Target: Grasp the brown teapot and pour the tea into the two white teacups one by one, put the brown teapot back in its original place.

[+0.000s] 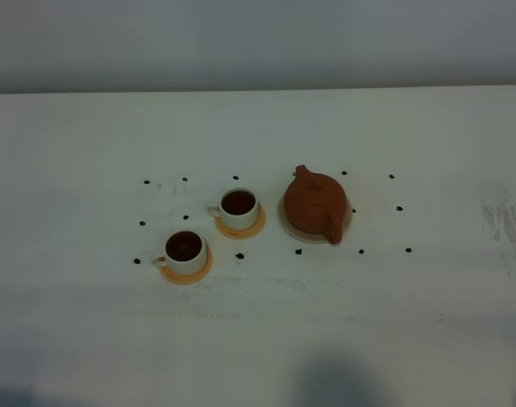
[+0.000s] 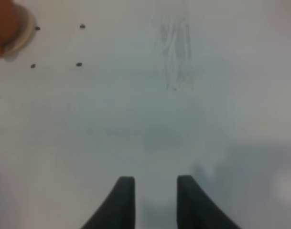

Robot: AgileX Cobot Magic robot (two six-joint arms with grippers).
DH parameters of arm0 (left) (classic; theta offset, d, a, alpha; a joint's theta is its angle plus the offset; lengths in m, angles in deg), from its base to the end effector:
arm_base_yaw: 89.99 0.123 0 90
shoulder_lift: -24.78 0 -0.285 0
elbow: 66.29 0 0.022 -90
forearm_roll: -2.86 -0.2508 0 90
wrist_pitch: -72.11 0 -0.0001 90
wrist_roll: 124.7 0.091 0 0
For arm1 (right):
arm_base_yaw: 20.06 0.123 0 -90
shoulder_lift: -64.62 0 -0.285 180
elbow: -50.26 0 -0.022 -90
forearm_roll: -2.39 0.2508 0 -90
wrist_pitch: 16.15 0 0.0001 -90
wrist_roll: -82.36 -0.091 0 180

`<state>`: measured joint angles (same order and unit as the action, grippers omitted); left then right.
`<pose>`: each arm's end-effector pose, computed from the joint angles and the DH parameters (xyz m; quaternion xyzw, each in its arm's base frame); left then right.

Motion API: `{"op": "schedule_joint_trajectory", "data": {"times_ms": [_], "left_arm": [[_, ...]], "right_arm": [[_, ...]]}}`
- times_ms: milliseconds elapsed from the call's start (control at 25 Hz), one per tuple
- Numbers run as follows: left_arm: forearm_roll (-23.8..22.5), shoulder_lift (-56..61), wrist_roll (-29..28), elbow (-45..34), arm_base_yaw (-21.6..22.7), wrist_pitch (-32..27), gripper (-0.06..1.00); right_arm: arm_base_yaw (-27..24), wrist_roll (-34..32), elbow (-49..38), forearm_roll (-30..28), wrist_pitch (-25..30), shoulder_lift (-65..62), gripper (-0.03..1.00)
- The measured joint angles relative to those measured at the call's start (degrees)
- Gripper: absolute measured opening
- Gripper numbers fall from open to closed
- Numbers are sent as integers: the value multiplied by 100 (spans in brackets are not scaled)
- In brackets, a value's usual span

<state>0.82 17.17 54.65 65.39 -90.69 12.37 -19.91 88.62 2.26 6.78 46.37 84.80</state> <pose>-0.0051 0.0029 0.2800 -0.0002 0.8464 0.0115 0.5324 0.0260 0.0063 0.2758 -0.0489 0.9069 0.0160 0.4182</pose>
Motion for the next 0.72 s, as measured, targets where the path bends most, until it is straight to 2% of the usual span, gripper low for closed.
{"op": "schedule_joint_trajectory", "data": {"times_ms": [400,720], "left_arm": [[0,0,0,0,0,0,50],[0,0,0,0,0,0,50]], "right_arm": [[-267,61,-5,0,-13,-1223,21],[-371,199,-5,16,-13,-1276,21]]}}
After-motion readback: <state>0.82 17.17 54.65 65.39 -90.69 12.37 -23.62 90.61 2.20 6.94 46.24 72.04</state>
